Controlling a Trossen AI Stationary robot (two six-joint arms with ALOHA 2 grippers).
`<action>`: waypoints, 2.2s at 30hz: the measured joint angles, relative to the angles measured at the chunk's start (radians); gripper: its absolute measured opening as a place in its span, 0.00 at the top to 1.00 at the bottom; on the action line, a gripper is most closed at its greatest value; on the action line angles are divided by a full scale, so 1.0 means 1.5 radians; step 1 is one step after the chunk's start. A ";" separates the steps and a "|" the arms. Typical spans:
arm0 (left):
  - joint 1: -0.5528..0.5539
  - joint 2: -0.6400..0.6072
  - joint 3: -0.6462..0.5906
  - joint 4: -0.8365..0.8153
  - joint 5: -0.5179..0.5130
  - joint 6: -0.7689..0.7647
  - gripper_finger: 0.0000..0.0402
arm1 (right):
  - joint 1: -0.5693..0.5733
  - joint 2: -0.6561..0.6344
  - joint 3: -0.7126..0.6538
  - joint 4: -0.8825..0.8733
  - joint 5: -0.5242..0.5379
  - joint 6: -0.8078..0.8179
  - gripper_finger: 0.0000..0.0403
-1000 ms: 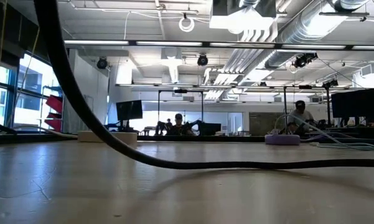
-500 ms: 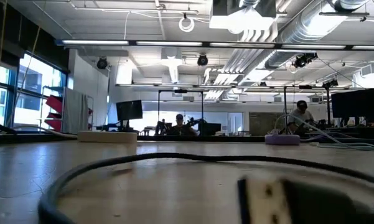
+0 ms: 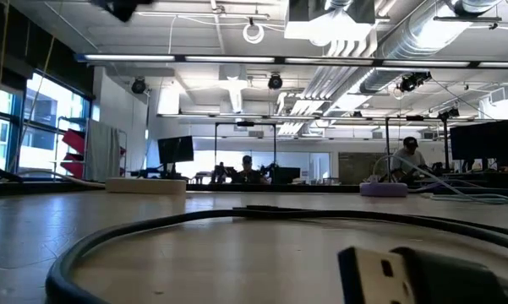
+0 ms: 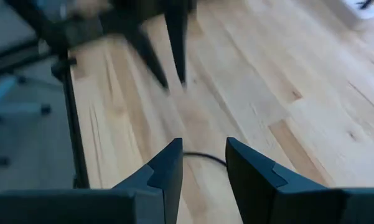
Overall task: Insert USB
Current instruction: Insert the black charger cable into the white charger adapter in the bottom white outlet extension
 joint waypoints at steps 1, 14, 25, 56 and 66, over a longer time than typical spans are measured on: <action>0.007 0.020 -0.011 0.048 0.007 0.000 0.80 | 0.008 -0.005 0.000 -0.006 0.016 0.023 0.74; 0.172 0.314 0.055 0.170 0.162 -0.023 0.66 | 0.066 -0.019 0.000 -0.036 0.075 0.213 0.74; 0.209 0.388 0.071 0.179 0.230 -0.026 0.91 | 0.079 -0.020 0.000 -0.036 0.080 0.231 0.74; 0.207 0.391 0.071 0.121 0.222 -0.039 0.88 | 0.081 -0.020 0.001 -0.046 0.082 0.234 0.74; 0.207 0.294 0.061 0.038 0.257 -0.058 0.99 | 0.081 -0.020 0.001 -0.052 0.066 0.210 0.74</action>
